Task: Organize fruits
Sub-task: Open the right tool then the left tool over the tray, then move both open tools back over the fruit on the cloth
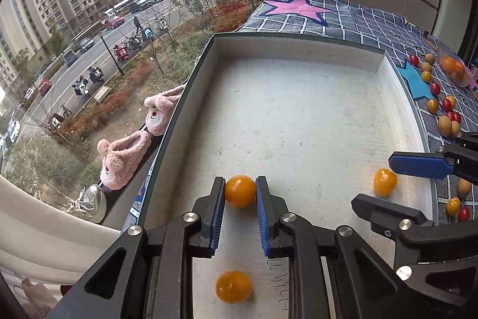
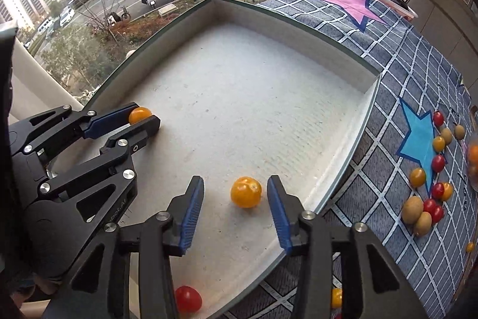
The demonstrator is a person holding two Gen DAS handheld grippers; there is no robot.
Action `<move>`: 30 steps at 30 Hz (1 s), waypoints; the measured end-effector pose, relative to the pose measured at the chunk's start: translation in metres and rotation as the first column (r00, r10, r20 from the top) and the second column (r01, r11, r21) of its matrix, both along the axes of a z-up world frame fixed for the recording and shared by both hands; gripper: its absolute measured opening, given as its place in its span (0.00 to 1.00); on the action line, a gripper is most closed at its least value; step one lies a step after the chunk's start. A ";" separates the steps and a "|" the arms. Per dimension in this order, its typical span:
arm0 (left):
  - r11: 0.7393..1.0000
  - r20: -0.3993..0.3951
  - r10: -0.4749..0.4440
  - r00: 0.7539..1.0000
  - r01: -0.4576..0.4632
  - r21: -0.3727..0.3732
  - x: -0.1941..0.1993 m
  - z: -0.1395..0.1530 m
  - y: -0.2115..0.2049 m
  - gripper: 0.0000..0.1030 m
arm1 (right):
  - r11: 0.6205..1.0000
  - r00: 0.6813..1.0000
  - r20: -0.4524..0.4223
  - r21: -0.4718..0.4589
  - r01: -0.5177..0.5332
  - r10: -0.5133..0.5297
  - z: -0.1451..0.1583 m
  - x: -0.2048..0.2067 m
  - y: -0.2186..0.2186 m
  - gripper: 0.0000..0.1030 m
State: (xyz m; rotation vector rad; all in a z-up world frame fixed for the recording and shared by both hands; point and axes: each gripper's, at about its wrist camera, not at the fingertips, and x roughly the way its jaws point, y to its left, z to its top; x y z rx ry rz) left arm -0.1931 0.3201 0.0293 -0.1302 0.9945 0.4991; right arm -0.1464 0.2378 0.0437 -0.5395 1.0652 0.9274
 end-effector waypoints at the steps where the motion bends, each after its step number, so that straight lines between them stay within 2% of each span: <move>1: 1.000 -0.001 0.002 1.000 -0.002 -0.005 0.000 0.000 0.001 0.21 | 1.000 1.000 0.001 0.006 0.000 0.000 0.002 0.000 -0.002 0.53; 8: 0.999 0.009 0.013 1.000 -0.013 -0.032 -0.006 0.003 0.003 0.22 | 0.999 0.999 0.036 0.045 -0.003 0.002 0.019 -0.005 -0.019 0.67; 9: 0.999 0.011 0.014 1.000 -0.014 -0.039 -0.007 0.003 0.004 0.25 | 0.999 0.999 0.041 0.052 -0.003 0.000 0.022 -0.005 -0.022 0.70; 11: 0.999 0.049 0.026 0.998 -0.024 -0.041 -0.012 0.007 0.004 0.85 | 0.998 0.999 0.050 0.068 0.002 -0.005 0.029 -0.006 -0.029 0.77; 12: 0.999 0.100 0.034 0.994 -0.032 -0.029 -0.017 0.012 0.004 0.89 | 0.997 0.999 0.053 0.076 0.005 -0.009 0.032 -0.006 -0.032 0.77; 14: 0.999 0.141 0.030 0.990 -0.026 -0.029 -0.021 0.021 0.002 0.89 | 0.996 0.998 0.054 0.092 0.015 -0.020 0.038 -0.005 -0.038 0.78; 16: 0.999 0.133 0.022 0.991 -0.016 -0.051 -0.020 0.025 0.001 0.89 | 0.994 0.998 0.048 0.103 0.028 -0.033 0.042 -0.004 -0.045 0.78; 20: 1.000 0.125 0.003 0.992 0.001 -0.029 -0.019 0.032 -0.011 0.89 | 0.990 0.998 0.032 0.126 0.056 -0.061 0.047 -0.002 -0.061 0.80; 30: 0.990 0.104 -0.143 0.984 0.143 0.012 -0.011 0.051 -0.074 0.89 | 0.976 0.984 -0.031 0.129 0.176 -0.173 0.036 0.012 -0.124 0.81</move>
